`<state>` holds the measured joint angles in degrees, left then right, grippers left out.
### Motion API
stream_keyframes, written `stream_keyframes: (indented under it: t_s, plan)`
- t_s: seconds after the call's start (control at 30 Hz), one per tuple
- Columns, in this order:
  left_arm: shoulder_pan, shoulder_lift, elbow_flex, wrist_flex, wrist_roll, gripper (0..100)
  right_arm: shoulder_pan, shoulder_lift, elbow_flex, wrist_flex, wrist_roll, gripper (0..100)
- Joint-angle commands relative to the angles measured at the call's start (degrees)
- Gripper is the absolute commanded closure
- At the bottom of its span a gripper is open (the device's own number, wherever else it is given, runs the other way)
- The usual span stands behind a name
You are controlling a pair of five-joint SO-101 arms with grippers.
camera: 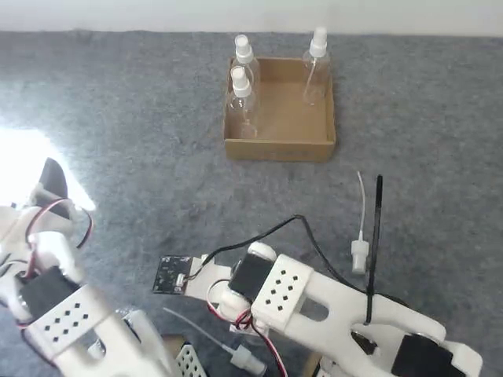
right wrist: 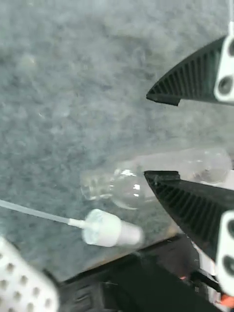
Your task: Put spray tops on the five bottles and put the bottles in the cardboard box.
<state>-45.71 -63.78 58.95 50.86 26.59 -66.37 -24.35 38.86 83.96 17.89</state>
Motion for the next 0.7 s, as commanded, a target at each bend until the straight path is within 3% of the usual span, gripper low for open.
stream_keyframes:
  t_s: [0.0, 0.2, 0.67]
  plan:
    - [-0.4, -0.4, -0.4, -1.7, 0.5, 70, -1.7, 2.9, -0.4, -2.9, -1.5, 79.0]
    - [-0.4, -0.4, -0.5, -1.7, 0.5, 70, -4.6, 9.2, -0.4, -2.9, -2.5, 71.6]
    - [-0.4, -0.4, -0.5, -1.7, 0.5, 70, -6.1, 16.5, -0.5, -2.9, -2.5, 72.0]
